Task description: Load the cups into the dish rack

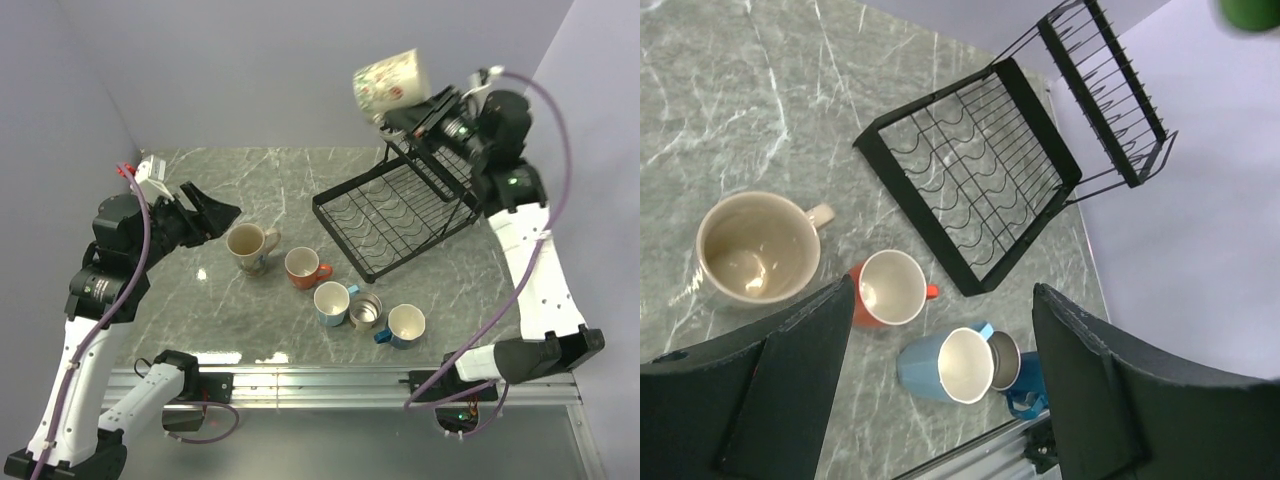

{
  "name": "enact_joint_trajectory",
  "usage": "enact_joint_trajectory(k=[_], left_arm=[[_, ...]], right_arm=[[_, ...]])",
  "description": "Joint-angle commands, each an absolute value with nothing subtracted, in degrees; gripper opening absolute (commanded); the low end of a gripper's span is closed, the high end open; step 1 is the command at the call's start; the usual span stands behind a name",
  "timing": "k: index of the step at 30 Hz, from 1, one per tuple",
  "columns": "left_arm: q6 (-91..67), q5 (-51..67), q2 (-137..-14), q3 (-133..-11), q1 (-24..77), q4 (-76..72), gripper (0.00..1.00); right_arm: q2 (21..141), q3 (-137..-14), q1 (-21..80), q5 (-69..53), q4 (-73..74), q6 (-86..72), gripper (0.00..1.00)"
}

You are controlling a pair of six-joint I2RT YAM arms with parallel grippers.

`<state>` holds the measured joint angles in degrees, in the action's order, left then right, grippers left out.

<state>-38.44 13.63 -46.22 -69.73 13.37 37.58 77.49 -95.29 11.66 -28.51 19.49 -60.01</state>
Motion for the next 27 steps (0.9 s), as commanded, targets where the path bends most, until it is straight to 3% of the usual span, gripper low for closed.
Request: enact_joint_trajectory(k=[1,5,12,18,27], left_arm=[[-37.27,13.45,-45.18,-72.33,13.54,39.63,0.77],[-37.35,14.24,-44.74,-71.63,13.62,41.39,0.76],[-38.06,14.59,-45.70,-72.59,13.62,43.42,0.75],[-38.49,12.84,-45.79,-75.14,13.62,46.49,0.74],[-40.87,7.74,-40.79,-74.45,13.62,51.67,0.73]], right_arm=[[80.66,-111.57,8.62,-9.57,29.07,-42.12,0.00],[87.26,-120.05,8.35,5.13,36.99,-31.93,0.00],[101.31,-131.30,7.82,16.95,40.61,-25.06,0.00],[109.24,-136.58,5.54,15.91,41.49,-24.52,0.00],[109.60,-127.18,4.48,13.36,38.67,-26.10,0.00]])
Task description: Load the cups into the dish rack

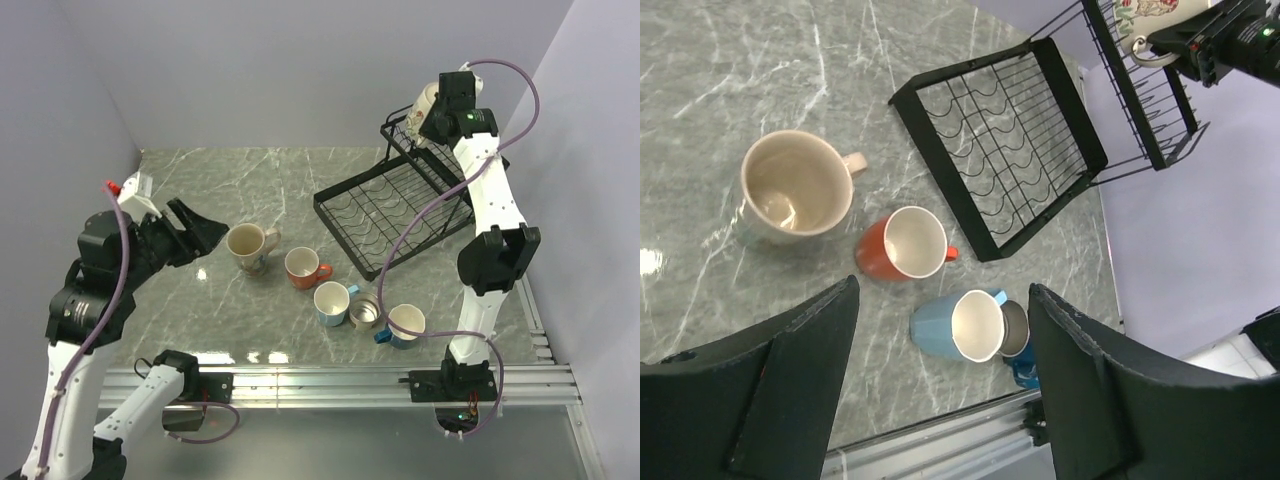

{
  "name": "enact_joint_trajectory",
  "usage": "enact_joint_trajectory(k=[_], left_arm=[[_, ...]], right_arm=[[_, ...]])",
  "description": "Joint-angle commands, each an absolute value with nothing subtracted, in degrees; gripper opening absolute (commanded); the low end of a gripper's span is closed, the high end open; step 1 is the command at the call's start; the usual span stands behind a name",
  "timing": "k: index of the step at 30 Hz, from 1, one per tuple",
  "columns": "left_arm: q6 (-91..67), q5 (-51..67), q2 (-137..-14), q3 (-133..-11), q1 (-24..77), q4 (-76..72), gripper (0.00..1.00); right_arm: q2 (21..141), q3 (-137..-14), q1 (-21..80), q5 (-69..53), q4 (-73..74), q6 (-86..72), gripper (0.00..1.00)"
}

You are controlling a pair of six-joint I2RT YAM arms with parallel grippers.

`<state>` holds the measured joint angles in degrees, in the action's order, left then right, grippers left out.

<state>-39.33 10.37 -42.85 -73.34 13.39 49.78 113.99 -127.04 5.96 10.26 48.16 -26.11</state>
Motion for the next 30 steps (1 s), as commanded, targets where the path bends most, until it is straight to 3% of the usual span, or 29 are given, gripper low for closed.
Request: enact_joint_trajectory(k=[1,9,11,12,14,17,30], left_arm=[[-41.04,7.47,-40.43,-74.01,13.54,51.85,0.74],[-42.36,6.85,-40.08,-73.13,13.54,51.50,0.74],[-42.01,7.12,-40.43,-73.13,13.54,51.33,0.73],[-41.84,7.29,-40.86,-73.04,13.62,51.24,0.73],[-41.40,7.73,-41.31,-72.86,13.62,50.71,0.74],[-41.05,8.52,-42.36,-72.95,13.62,49.58,0.73],[-40.34,10.46,-43.68,-71.10,13.54,46.06,0.73]], right_arm=[[109.43,-125.87,4.48,13.36,38.58,-26.10,0.00],[108.89,-121.20,4.57,20.04,42.09,-22.15,0.00],[109.68,-121.81,4.48,18.82,44.11,-21.10,0.13],[110.38,-122.34,4.48,17.33,44.82,-21.09,0.30],[110.74,-123.66,4.48,15.65,46.32,-21.18,0.45],[110.30,-123.84,4.66,13.28,46.93,-21.97,0.60],[107.05,-123.92,4.83,10.36,50.27,-23.29,0.62]])
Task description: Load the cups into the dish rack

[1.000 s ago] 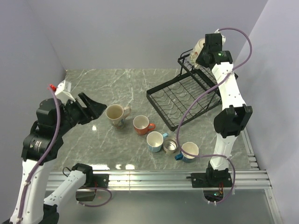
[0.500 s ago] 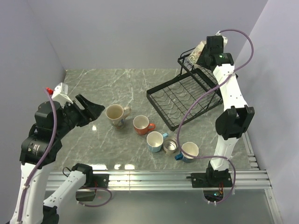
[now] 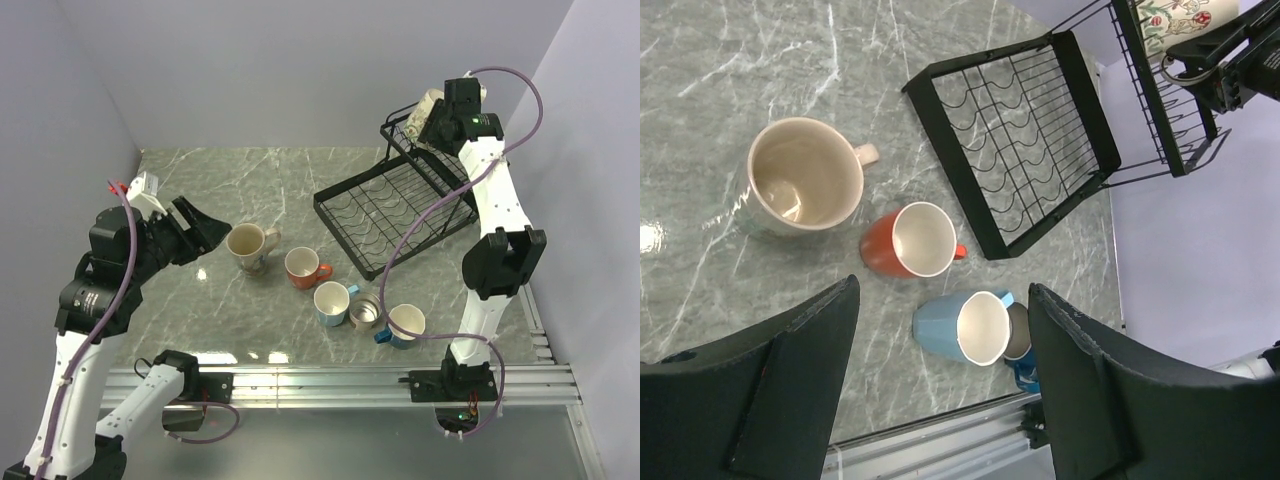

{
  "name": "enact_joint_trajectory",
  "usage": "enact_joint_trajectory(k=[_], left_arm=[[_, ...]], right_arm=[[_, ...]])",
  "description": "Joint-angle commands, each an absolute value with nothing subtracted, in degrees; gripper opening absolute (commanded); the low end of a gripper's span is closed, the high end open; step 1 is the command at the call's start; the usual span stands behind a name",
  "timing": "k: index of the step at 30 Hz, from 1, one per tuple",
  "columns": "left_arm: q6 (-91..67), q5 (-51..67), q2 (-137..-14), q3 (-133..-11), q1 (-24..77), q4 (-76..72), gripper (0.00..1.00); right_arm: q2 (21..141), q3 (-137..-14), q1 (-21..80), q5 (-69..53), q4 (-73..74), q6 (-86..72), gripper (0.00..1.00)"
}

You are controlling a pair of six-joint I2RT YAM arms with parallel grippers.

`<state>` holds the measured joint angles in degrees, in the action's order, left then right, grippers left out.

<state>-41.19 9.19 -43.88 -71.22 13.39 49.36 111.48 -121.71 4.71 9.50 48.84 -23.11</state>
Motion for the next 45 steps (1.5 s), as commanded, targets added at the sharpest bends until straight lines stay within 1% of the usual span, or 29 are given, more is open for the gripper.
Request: enact_joint_trajectory(k=[1,3,4,9,16,20,22,24,26,29,32,33,36,41,45], left_arm=[[-40.43,10.55,-43.59,-71.02,13.54,45.97,0.74],[-40.34,10.72,-43.59,-71.02,13.54,46.05,0.74],[-40.25,10.98,-43.59,-71.02,13.62,46.14,0.73],[-39.73,11.16,-43.15,-70.05,13.54,46.58,0.74],[-39.03,12.39,-43.86,-69.70,13.62,45.88,0.74],[-37.62,14.50,-45.87,-69.26,13.62,45.53,0.73],[-36.31,15.91,-47.36,-68.47,13.62,46.57,0.68],[-35.34,17.22,-50.26,-67.51,13.80,47.55,0.67],[-35.24,17.49,-52.29,-66.54,15.11,47.46,0.66],[-37.00,13.38,-56.84,-65.74,19.31,46.41,0.67],[-39.11,3.19,-62.46,-67.76,22.05,50.95,0.67],[-39.72,0.90,-63.80,-69.07,22.15,52.11,0.67],[-39.73,-4.91,-66.88,-71.09,22.15,54.66,0.68],[-41.22,-12.99,-68.90,-73.39,22.15,58.09,0.72],[-41.48,-14.50,-69.87,-71.46,21.97,55.64,0.73]], right_arm=[[106.88,-124.10,4.92,10.89,51.49,-23.20,0.62],[105.65,-123.75,5.10,12.91,52.64,-22.94,0.66],[105.12,-123.23,5.10,13.18,53.17,-22.94,0.70],[99.24,-117.61,5.54,12.13,52.56,-23.38,0.73],[94.57,-115.22,5.71,13.27,54.13,-23.29,0.75],[89.85,-114.53,5.97,12.66,55.20,-24.26,0.75],[87.55,-112.95,7.38,13.01,55.28,-24.78,0.75],[84.12,-111.28,9.13,13.62,55.55,-24.96,0.74],[80.79,-109.78,13.52,14.76,55.98,-25.49,0.74],[76.49,-104.62,20.37,16.79,57.04,-27.41,0.75],[71.57,-99.86,24.68,15.91,57.04,-30.93,0.74],[70.24,-96.28,25.39,15.39,56.78,-31.63,0.74],[65.31,-90.45,26.89,15.38,57.04,-33.83,0.74],[58.81,-86.58,26.90,17.40,60.64,-34.10,0.74],[55.29,-85.34,26.98,17.93,62.93,-34.36,0.74]])
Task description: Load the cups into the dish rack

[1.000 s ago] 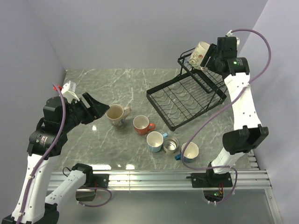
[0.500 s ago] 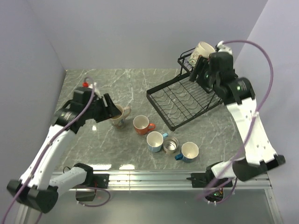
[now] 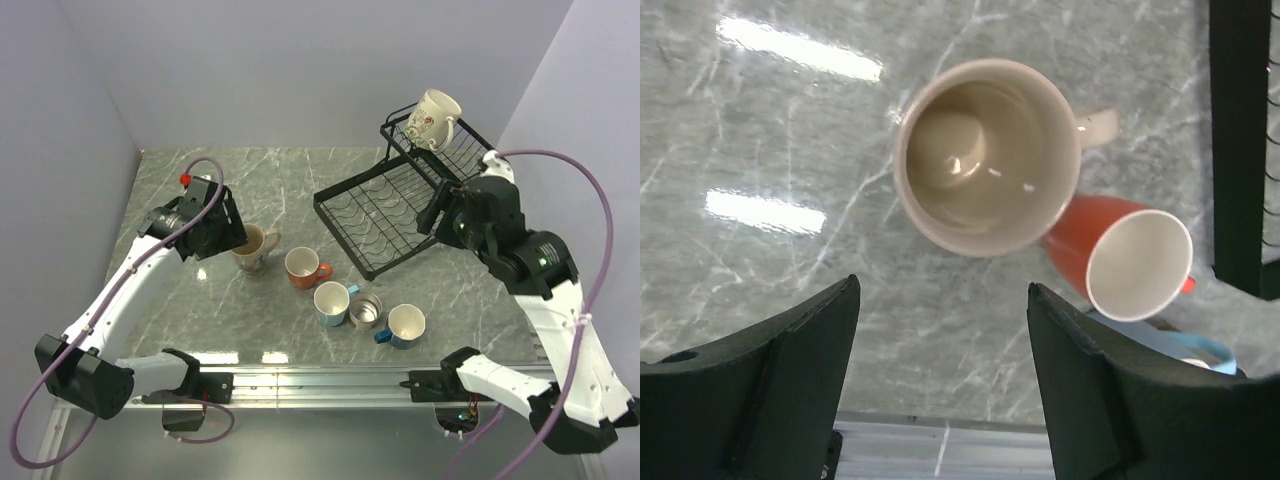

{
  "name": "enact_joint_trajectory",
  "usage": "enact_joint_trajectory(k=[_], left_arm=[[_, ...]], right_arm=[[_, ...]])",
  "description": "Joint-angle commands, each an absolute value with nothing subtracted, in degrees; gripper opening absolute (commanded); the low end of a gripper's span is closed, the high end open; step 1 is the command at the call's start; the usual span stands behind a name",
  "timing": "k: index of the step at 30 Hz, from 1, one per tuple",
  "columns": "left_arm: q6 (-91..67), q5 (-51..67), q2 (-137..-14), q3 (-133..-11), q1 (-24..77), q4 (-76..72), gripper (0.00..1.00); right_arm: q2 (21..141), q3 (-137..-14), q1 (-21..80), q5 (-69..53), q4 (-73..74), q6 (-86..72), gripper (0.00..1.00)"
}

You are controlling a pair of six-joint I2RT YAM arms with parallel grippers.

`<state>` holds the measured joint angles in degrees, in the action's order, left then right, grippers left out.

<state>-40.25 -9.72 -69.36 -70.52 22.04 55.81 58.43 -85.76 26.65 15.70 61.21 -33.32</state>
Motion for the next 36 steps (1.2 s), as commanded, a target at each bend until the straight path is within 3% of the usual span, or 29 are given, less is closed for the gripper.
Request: enact_joint_trajectory(k=[1,7,13,17,21,25,32,36], left_arm=[[-41.57,-14.50,-70.48,-71.46,21.97,54.76,0.73],[-41.75,-17.14,-77.77,-70.93,21.27,51.87,0.76],[-40.61,-14.60,-82.69,-67.59,20.39,45.89,0.66],[-40.17,-12.75,-83.58,-65.66,19.69,43.33,0.30],[-39.11,-9.41,-82.88,-62.67,18.11,39.13,0.27],[-37.45,-3.44,-83.32,-60.30,16.27,35.25,0.00],[-33.58,2.27,-79.02,-65.99,12.93,38.49,0.00],[-34.53,18.16,-74.80,-69.60,7.30,38.06,0.00]], right_arm=[[54.33,-85.17,26.90,17.76,63.80,-34.63,0.74],[53.00,-86.92,26.98,15.38,67.14,-36.04,0.74],[53.70,-90.61,26.89,14.85,69.69,-34.89,0.74],[53.88,-91.32,26.89,15.29,70.75,-34.54,0.74],[53.61,-91.32,26.89,15.21,71.19,-34.98,0.74],[53.18,-90.27,26.81,12.32,69.53,-35.16,0.74],[48.43,-82.01,26.98,-9.82,52.23,-33.04,0.74],[47.81,-77.35,26.90,-25.09,37.49,-34.36,0.74]])
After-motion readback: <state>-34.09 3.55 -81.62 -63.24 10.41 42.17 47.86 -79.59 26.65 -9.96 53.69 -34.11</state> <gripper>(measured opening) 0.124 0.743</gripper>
